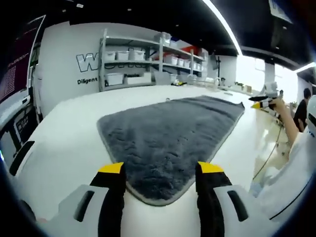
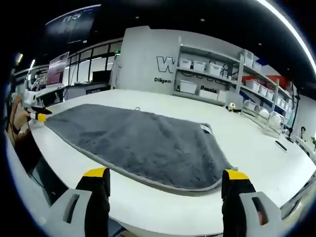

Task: Open the folded towel by lifting each exposed corner and separating the folded layers until the towel lies flat within the target outline without major curled edges

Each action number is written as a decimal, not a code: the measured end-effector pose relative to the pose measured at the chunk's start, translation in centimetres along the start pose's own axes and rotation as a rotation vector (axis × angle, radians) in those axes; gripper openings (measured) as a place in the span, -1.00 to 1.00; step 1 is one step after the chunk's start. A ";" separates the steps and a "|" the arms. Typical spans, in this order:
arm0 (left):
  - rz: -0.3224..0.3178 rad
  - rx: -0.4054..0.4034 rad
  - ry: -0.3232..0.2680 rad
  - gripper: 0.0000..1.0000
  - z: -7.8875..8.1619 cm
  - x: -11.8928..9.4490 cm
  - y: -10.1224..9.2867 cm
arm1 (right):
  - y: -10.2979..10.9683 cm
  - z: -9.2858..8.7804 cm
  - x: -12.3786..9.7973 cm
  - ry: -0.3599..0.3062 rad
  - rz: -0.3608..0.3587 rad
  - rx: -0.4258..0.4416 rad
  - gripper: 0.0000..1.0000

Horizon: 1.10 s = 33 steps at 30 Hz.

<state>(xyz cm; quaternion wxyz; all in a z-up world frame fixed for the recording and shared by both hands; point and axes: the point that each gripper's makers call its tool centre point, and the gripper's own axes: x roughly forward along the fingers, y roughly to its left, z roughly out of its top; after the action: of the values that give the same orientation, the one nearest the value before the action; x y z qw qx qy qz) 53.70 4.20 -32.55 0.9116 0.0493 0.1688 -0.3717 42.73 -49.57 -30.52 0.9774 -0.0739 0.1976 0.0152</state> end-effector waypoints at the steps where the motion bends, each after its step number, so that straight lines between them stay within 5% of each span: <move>1: -0.004 -0.004 -0.014 0.30 0.2 -0.3 -0.2 | -0.1 -0.1 0.1 0.003 0.002 -0.002 0.90; 9: 0.010 0.013 -0.023 0.69 0.1 -1.3 -1.3 | -0.9 -0.7 1.7 0.026 0.047 0.001 0.90; 25: 0.038 -0.013 0.001 0.99 -1.1 -3.6 -2.2 | -2.0 -0.9 5.9 0.079 0.090 0.003 0.90; 33: 0.072 -0.017 0.009 0.99 -1.4 -4.6 -1.8 | -2.5 -1.5 6.8 0.121 0.093 0.009 0.92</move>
<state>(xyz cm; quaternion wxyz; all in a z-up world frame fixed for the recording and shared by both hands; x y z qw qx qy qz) 49.01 6.27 -32.17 0.9240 0.0492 0.1743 -0.3368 48.58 -52.31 -34.15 0.9622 -0.0611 0.2594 0.0552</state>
